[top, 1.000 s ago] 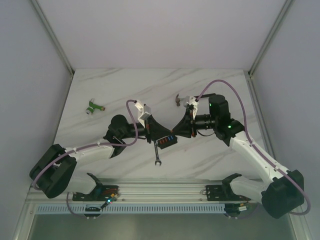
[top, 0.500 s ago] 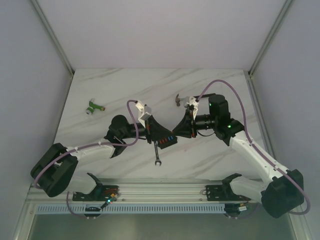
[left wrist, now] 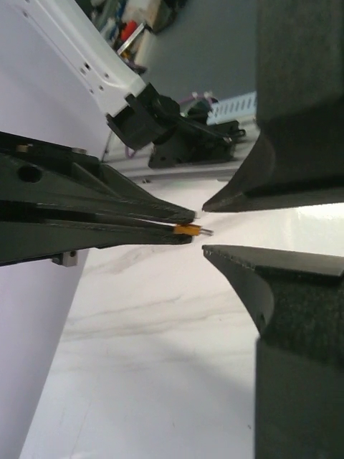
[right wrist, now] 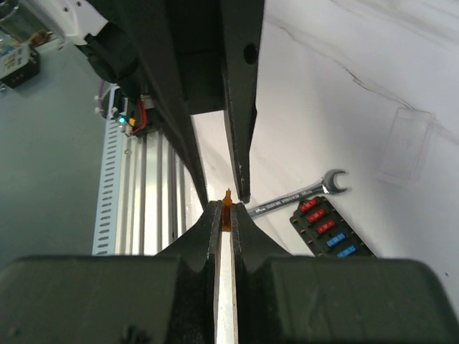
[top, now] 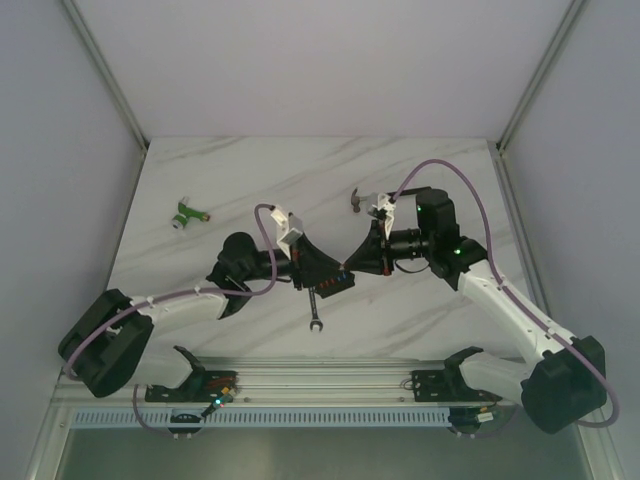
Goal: Snap on the fuse box
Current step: Pick up the fuse from the center of the board, then install the fuse at the fuse box base.
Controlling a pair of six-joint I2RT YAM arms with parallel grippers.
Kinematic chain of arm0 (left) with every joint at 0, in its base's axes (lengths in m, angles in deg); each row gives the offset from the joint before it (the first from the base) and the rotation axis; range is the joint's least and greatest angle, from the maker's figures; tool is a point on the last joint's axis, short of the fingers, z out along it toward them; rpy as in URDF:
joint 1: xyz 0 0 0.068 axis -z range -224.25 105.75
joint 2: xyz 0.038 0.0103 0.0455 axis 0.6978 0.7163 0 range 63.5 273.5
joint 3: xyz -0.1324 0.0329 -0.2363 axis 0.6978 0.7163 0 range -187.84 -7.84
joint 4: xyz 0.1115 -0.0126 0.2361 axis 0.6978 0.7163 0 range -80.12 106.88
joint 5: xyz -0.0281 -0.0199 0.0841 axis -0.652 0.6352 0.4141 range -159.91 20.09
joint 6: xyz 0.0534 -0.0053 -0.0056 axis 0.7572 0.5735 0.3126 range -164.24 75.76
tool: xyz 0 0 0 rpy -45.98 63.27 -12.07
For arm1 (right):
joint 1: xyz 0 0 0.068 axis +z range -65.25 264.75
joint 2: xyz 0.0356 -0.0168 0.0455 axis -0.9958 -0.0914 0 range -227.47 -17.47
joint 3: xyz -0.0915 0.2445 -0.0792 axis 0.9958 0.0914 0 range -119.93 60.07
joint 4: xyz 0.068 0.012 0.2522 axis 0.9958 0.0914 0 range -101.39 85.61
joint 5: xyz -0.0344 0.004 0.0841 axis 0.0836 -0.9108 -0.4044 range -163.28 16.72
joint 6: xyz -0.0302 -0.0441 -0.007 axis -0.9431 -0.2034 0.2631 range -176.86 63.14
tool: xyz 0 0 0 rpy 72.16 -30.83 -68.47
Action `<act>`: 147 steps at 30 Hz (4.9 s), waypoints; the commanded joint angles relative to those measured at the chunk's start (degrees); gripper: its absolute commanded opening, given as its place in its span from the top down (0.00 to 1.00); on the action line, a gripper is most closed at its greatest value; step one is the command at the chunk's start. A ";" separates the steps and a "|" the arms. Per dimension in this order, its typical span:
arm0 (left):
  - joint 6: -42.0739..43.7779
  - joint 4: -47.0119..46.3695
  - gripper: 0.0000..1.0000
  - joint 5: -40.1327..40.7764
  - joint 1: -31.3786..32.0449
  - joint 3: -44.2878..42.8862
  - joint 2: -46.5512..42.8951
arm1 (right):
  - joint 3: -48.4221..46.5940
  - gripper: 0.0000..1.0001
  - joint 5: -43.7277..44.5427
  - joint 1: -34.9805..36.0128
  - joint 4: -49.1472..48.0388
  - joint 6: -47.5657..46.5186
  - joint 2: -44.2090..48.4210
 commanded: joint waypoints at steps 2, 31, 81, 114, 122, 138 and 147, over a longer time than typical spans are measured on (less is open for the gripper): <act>6.90 7.28 0.57 6.55 -0.38 3.62 -4.76 | -2.34 1.00 7.48 0.01 2.40 1.01 0.79; 24.59 23.28 0.17 34.03 5.31 0.80 10.54 | -13.65 1.00 57.42 9.14 19.67 21.02 -20.00; 28.50 29.80 0.47 25.22 5.40 -4.84 18.16 | -17.18 1.00 65.66 16.21 21.37 20.66 -32.43; 31.19 34.43 0.49 28.26 6.55 -7.36 21.34 | -17.95 1.00 65.27 16.14 23.83 18.64 -30.44; 31.41 34.66 0.49 28.97 6.80 -7.58 21.57 | -17.79 1.00 66.47 16.14 23.70 19.16 -30.13; 31.18 33.69 0.50 29.13 6.79 -7.02 21.29 | -16.53 1.00 67.54 16.05 22.86 18.98 -31.52; 30.59 28.07 0.50 29.17 6.79 -3.49 19.80 | -15.01 1.00 66.94 15.53 22.06 18.74 -31.77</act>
